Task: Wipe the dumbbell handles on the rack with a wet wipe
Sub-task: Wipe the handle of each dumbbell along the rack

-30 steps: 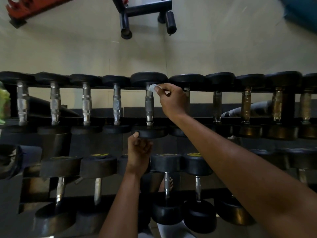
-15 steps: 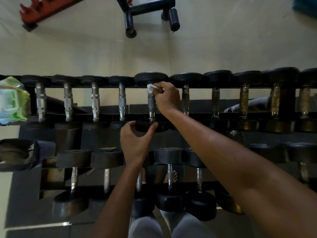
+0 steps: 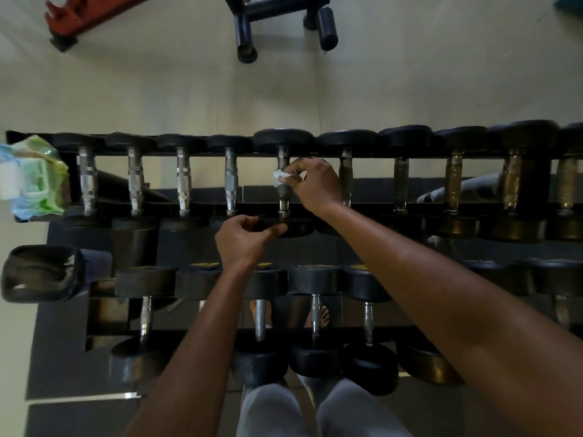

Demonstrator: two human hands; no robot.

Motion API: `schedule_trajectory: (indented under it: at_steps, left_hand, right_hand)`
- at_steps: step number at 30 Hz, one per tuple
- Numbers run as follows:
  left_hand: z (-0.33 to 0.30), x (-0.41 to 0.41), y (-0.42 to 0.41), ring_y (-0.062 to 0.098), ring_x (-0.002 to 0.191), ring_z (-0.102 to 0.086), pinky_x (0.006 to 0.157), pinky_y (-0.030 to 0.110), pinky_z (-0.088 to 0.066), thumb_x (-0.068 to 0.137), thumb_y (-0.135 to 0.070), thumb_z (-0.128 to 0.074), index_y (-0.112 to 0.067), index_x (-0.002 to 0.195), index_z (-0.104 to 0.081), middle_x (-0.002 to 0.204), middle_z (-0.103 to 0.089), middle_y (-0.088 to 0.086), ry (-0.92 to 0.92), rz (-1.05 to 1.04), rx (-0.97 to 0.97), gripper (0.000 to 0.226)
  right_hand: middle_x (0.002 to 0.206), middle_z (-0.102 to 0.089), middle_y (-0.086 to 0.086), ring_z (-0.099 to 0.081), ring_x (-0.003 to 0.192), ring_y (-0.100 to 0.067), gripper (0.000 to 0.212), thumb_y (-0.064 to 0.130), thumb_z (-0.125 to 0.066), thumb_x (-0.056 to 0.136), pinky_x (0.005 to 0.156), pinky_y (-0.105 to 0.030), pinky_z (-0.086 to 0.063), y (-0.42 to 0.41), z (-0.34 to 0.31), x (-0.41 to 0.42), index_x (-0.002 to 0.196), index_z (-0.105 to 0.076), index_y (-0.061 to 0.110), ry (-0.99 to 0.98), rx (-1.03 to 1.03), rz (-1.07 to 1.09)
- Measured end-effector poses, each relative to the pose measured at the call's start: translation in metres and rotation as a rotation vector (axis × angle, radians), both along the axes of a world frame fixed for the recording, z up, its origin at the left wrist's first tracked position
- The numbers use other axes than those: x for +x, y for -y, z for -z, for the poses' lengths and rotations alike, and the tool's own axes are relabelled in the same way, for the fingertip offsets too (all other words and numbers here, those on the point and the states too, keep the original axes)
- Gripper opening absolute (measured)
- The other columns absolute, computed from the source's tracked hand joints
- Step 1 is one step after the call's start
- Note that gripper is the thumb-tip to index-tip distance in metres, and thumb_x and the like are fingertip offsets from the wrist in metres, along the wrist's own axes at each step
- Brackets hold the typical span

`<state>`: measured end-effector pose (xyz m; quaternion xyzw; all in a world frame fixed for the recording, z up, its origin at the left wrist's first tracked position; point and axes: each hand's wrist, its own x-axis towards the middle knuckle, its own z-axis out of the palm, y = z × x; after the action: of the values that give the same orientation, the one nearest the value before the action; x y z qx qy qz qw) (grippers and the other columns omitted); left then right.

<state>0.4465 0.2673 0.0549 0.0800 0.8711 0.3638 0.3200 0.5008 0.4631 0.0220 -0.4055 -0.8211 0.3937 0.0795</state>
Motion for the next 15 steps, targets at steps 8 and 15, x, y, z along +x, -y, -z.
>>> schedule_trajectory:
  at_steps: [8, 15]
  left_hand:
    - [0.003, -0.003, 0.001, 0.003, 0.090, -0.072, 0.081, 0.022, -0.058, 0.064, -0.050, -0.101, -0.022, 0.104, -0.078, 0.094, -0.076, -0.011, 0.008, -0.022, 0.012, 0.054]
    - [0.005, -0.004, -0.001, 0.001, 0.088, -0.070, 0.079, 0.019, -0.055, 0.064, -0.051, -0.101, -0.021, 0.105, -0.078, 0.092, -0.075, -0.012, 0.003, -0.017, -0.002, 0.056]
  right_hand:
    - [0.094, -0.069, 0.020, -0.064, 0.088, 0.001, 0.021, 0.053, -0.083, 0.087, 0.067, -0.021, -0.044, 0.026, -0.004, 0.025, 0.097, -0.079, 0.035, 0.161, -0.122, -0.165]
    - [0.093, -0.073, 0.011, -0.068, 0.087, -0.008, 0.011, 0.041, -0.080, 0.094, 0.072, -0.031, -0.056, 0.025, 0.001, 0.037, 0.091, -0.076, 0.031, 0.222, -0.175, -0.026]
